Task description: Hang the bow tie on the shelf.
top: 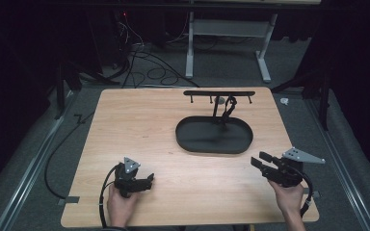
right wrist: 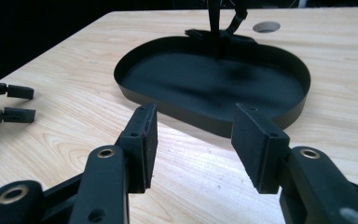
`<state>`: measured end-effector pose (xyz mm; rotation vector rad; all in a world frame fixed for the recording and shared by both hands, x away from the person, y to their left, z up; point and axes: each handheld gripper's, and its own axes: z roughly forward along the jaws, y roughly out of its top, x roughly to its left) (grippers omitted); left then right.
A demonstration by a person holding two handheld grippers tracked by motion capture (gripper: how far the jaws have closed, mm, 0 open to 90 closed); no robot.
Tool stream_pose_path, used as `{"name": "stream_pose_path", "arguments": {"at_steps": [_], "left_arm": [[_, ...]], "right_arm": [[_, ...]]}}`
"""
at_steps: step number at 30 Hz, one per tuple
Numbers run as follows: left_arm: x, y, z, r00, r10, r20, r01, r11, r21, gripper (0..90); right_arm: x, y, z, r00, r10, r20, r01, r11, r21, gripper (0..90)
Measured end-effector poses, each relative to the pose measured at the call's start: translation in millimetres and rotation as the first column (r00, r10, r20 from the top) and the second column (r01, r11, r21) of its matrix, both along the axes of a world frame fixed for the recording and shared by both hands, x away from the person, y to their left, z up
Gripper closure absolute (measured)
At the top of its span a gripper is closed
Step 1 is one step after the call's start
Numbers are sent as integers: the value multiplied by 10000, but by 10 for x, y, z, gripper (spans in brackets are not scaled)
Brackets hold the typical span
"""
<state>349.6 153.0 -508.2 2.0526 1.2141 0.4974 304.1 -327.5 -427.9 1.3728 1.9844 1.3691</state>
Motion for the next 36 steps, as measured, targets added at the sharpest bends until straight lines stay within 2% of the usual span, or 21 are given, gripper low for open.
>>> {"name": "stream_pose_path", "arguments": {"at_steps": [10, 15, 28, 36], "left_arm": [[0, 0, 0, 10000, 0, -1, 0, 10000, 1, 133], [0, 0, 0, 10000, 2, 0, -2, 10000, -1, 133], [0, 1, 0, 10000, -2, 0, 2, 10000, -1, 133], [0, 1, 0, 10000, 1, 1, -1, 10000, -4, 133]], "right_arm": [[28, 57, -138, 9990, 160, -410, -159, 9999, 35, 525], [39, 78, -169, 9985, 300, -449, -299, 9995, 40, 521], [91, 155, -286, 9966, 292, -775, -313, 9992, -255, 523], [160, 225, -375, 9932, 467, -1065, -521, 9974, -494, 523]]}}
